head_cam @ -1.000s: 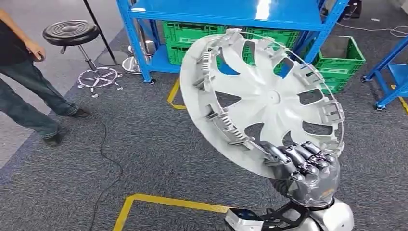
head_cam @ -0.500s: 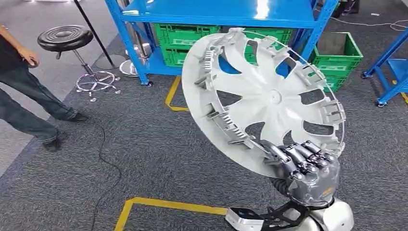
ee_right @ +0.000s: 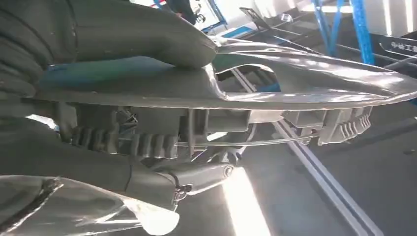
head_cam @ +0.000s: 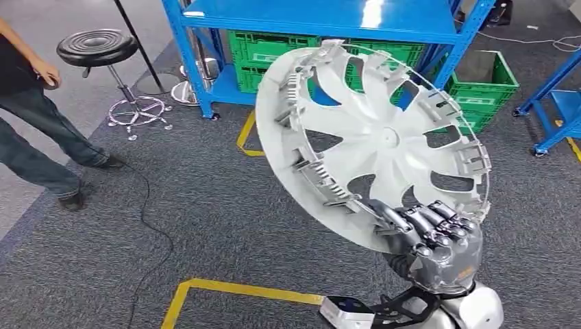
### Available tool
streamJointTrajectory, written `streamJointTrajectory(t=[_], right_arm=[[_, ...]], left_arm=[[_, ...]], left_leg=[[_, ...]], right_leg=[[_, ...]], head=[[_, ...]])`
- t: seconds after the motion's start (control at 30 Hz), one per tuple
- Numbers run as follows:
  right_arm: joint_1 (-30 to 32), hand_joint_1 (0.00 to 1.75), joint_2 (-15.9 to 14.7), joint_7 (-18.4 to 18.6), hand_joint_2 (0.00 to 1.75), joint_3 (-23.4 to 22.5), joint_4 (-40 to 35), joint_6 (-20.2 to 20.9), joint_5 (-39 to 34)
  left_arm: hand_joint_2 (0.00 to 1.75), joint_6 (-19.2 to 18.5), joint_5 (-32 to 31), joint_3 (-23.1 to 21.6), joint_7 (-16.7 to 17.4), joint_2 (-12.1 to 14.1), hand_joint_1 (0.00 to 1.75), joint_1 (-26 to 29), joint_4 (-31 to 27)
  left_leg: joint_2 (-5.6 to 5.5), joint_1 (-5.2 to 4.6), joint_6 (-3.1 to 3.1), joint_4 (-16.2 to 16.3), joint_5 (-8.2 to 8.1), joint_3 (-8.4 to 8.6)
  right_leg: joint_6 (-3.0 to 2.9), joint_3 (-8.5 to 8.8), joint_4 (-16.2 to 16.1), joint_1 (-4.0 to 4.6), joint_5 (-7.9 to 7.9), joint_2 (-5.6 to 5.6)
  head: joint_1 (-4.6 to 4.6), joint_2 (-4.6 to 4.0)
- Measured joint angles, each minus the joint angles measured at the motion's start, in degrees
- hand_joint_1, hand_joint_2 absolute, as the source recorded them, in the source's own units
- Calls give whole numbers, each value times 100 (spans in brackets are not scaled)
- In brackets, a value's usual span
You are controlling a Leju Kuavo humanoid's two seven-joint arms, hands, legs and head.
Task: Take the parts from the cabinet and place them on the table.
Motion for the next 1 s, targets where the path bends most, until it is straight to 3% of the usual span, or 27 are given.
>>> streamJointTrajectory(t=[0.23,0.4,0.47,0.53,0.6,0.8,1.0], right_arm=[[-34,175,0,0,175,0,-2,0,158],[-198,175,-2,29,175,-18,-114,0,921],[-300,175,-48,313,175,-15,-210,0,1365],[-474,175,-318,1004,175,76,-301,0,1831],[-606,175,-581,1299,175,109,-363,0,1954],[-719,175,-881,1318,175,159,-454,0,1976],[-732,175,-986,1560,175,317,-466,0,1976]], left_arm=[[175,0,-4,0,-9,2,0,0,0],[175,0,-33,-2,-11,4,0,-1,0],[175,-2,-61,-4,-11,7,0,-6,0],[175,-9,-81,-4,-11,7,0,-8,0],[175,-13,-87,-7,-13,7,0,-9,0],[175,-15,-96,-9,-15,9,0,-11,0],[175,-18,-98,-9,-18,9,0,-12,0]], left_leg=[[3,-2,7,1,3,2],[7,1,8,-1,5,5],[6,3,8,-2,6,5],[6,5,9,-2,10,5],[6,5,8,-2,11,5],[11,3,9,-1,10,5],[10,4,9,-2,9,5]], right_leg=[[13,-5,-1,-9,3,0],[13,-10,5,-6,3,4],[12,-10,8,-4,3,4],[12,-10,8,-2,3,3],[12,-7,8,-2,3,1],[13,-10,8,-4,4,8],[13,-11,8,-2,3,7]], head=[[0,0],[0,0],[-4,0],[-2,0],[2,0],[-2,0],[-2,0]])
